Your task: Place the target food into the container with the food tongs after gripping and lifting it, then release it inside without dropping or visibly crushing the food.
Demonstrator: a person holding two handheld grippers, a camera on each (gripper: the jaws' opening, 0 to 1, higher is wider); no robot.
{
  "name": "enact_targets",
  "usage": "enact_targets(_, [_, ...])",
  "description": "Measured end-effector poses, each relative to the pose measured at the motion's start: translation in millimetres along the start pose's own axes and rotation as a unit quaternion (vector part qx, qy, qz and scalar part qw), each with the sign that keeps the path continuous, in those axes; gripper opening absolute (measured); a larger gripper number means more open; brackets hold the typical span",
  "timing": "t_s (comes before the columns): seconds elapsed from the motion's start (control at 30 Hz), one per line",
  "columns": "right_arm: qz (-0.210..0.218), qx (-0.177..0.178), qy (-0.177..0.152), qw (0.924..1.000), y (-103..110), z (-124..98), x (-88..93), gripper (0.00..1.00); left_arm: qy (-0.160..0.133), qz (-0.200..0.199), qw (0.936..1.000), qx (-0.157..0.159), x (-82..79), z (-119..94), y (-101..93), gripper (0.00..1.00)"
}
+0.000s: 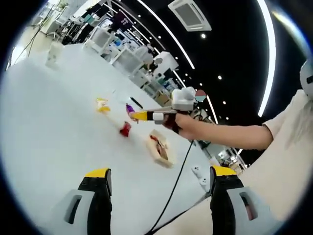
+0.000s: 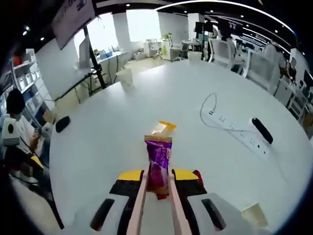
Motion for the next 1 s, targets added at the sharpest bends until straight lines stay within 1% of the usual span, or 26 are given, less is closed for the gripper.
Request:
enact_targets(0.03, [0.01, 0.007, -0.006, 0.9999, 2.7, -7.1, -0.2, 0.21, 0.001, 0.004, 1.0, 0.003, -0.6, -0.4, -1.8, 0.82])
enact_targets(0.1, [0.021, 0.01, -0.013, 0.9997, 6.5, -13.8, -1.3, 0.21, 0.001, 0.005, 1.0, 0.004, -0.3, -1.1, -2.6, 0.82])
enact_targets(0.13, [0.023, 0.012, -0.019, 0.9995, 10.4, -24.0, -1.9, 0.21, 0.001, 0.004, 1.0, 0.005, 1.8, -3.1, -3.0, 0.82])
enact_targets(0.23, [0.022, 0.017, -0.019, 0.9994, 13.9, -33.5, 0.2, 0.21, 0.004, 0.003, 1.0, 0.005, 6.3, -6.5, -4.6, 0.82])
enact_targets(0.43, [0.031, 0.025, -0.027, 0.9988, 19.0, -46.2, 0.4, 0.21, 0.012, 0.004, 0.9999, 0.006, 13.0, -12.1, -8.9, 0.82])
enact_targets(0.67, [0.037, 0.028, -0.038, 0.9982, 23.2, -56.4, -4.5, 0.21, 0.012, 0.014, 0.9998, 0.009, 9.6, -14.2, -13.1, 0.82])
enact_targets(0.77, [0.035, 0.031, -0.05, 0.9976, 21.5, -64.9, -11.7, 0.21, 0.012, 0.022, 0.9996, 0.016, 5.6, -12.1, -17.8, 0.82])
enact_targets(1.0, [0.031, 0.041, -0.07, 0.9962, 14.4, -81.1, -23.0, 0.21, 0.024, 0.034, 0.9987, 0.03, 6.0, -5.3, -22.8, 0.82])
Point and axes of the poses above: the point that each gripper's makers call its tool centre point, and the gripper's own axes: z roughly forward along the fingers, y roughly to its left, x roughly out of its underside, the point moved 5 cm from there along -z, roughly backward along the fingers, and after that the axes turned 13 degrees about -y, right-handed, at the moved point
